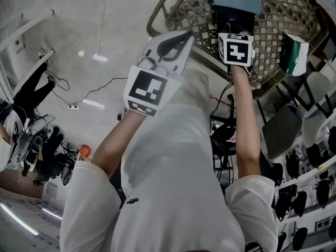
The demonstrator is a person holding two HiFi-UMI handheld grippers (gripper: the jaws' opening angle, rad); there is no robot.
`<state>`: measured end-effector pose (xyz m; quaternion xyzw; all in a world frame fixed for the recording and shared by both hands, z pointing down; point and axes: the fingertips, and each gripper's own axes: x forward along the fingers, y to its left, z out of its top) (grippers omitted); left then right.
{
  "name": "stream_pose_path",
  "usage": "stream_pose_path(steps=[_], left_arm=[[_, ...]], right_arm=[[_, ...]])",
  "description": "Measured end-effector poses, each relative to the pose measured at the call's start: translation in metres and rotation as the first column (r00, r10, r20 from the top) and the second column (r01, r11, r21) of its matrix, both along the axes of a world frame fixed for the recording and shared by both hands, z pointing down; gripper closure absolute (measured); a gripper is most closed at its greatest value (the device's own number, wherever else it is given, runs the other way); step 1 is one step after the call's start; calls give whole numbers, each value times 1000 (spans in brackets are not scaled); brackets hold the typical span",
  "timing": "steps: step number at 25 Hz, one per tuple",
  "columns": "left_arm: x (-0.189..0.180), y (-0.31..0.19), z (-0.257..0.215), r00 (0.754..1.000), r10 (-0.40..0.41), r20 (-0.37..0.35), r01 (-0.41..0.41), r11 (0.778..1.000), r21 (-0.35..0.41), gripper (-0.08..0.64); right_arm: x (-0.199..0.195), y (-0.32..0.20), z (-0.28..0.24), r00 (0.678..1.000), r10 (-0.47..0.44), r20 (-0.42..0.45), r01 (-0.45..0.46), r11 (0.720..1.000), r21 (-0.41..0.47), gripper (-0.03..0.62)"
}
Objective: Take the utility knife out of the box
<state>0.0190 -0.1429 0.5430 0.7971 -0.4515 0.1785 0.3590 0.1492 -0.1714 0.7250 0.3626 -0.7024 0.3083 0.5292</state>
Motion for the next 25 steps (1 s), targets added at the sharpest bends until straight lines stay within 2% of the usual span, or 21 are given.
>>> stream_pose_path(steps=[11,18,25], left_arm=[[-4,4,-19,1000,26,-4,-26,999,35,558],[-10,12,-40,999,52,1,-52,996,71,558],[-23,32,-72,997,79,0,-79,991,108,560]], right_arm=[[5,1,-34,997,62,43,-64,997,46,537],[3,4,-80,990,114,85,-123,986,114,537],[-5,20,-142,976,170,133,-194,962,194,537]])
